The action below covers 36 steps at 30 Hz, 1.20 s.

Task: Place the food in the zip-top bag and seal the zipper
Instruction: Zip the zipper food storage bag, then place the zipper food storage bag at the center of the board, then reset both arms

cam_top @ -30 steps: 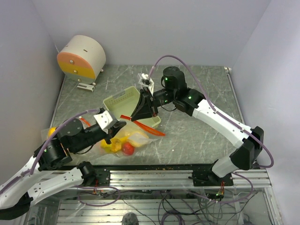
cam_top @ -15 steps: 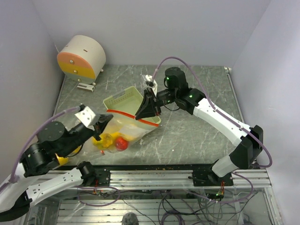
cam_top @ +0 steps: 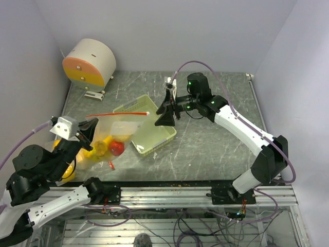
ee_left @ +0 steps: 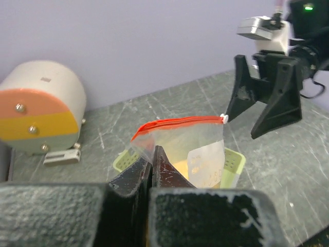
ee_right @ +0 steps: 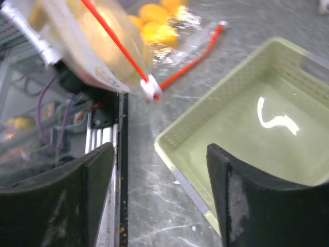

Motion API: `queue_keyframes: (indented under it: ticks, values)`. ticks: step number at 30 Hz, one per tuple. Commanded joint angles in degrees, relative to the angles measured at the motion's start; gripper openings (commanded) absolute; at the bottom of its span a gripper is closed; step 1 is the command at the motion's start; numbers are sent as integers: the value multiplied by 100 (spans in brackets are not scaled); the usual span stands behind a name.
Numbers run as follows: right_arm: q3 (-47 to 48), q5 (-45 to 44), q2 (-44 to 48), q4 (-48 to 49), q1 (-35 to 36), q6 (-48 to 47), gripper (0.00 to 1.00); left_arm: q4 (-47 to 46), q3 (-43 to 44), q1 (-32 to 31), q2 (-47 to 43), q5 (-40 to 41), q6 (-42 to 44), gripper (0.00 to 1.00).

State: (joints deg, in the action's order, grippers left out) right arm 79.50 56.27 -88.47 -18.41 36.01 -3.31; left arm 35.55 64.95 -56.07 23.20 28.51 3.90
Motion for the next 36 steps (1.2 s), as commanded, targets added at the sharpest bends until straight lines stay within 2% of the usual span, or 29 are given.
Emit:
queue_keyframes:
  ticks: [1,2,3,7,11,12,13,16,17,25,36]
  values:
    - [41,-1496,7,353,-160,857,85,-935,-635,11,-155,1560,-464,7]
    - [20,-1883,90,382,-168,988,96,-1038,-781,9,-136,1875,-583,7]
    - [-32,-2321,187,426,-180,1111,100,-1107,-903,12,-101,2209,-716,7]
    - [-449,-3764,523,686,-201,1569,100,-1250,-1208,15,139,3553,-1491,7]
    - [-642,-4518,539,549,-200,1898,100,-1467,-1494,12,418,4094,-1895,10]
    - [-667,-4673,524,475,-198,1922,100,-1419,-1495,15,492,4231,-2033,16]
    - [-681,-4807,516,412,-199,1956,100,-1346,-1480,14,573,4340,-2142,28]
    - [-804,-5233,554,326,-199,2063,100,-1240,-1381,13,728,4393,-2284,95]
    - [-863,-5352,581,341,-200,2112,100,-1245,-1369,17,754,4333,-2274,99]
    - [-1092,-6152,713,280,-199,2194,100,-1162,-1310,10,649,3615,-2224,100]
    - [-1466,-6618,1052,364,-200,2273,100,-886,-1258,14,672,3443,-2159,100]
